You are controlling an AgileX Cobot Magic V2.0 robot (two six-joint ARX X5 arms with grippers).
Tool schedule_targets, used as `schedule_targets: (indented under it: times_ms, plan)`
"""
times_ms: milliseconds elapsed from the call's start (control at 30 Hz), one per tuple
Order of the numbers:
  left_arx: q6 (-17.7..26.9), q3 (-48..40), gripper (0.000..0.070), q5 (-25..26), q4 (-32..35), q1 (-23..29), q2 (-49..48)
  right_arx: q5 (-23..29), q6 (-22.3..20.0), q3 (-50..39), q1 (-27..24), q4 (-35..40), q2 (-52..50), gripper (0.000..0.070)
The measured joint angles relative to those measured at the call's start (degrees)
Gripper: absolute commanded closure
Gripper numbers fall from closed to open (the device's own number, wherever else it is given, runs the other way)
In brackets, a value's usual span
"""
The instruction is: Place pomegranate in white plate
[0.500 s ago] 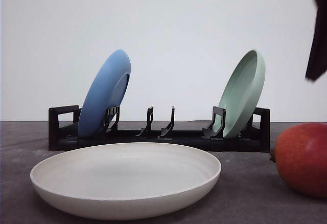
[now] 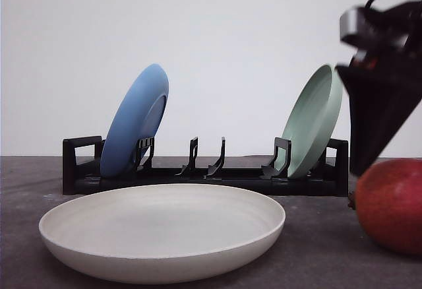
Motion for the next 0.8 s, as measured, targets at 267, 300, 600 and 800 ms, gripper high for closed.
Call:
schedule_targets:
  times_ms: [267,300,600,800]
  plan:
    - [0.0,0.0,0.0271,0.0,0.0,0.0,0.0,0.1,1.1,0.1,0.0,-0.9,4.8,0.0240]
    - [0.0,0.0,0.0271,0.0,0.0,0.0,0.0,0.1,1.2,0.1,0.0,-1.0,4.8,0.0249]
    - [0.0,0.0,0.0271,0.0,0.0,0.0,0.0,-0.3,0.7,9.1,2.9,-9.6,5.0,0.0249]
    - [0.0,0.0,0.0271,-0.2,0.0,0.0,0.0,-0.3,-0.4,17.0,12.5,-8.5,8.9,0.0249]
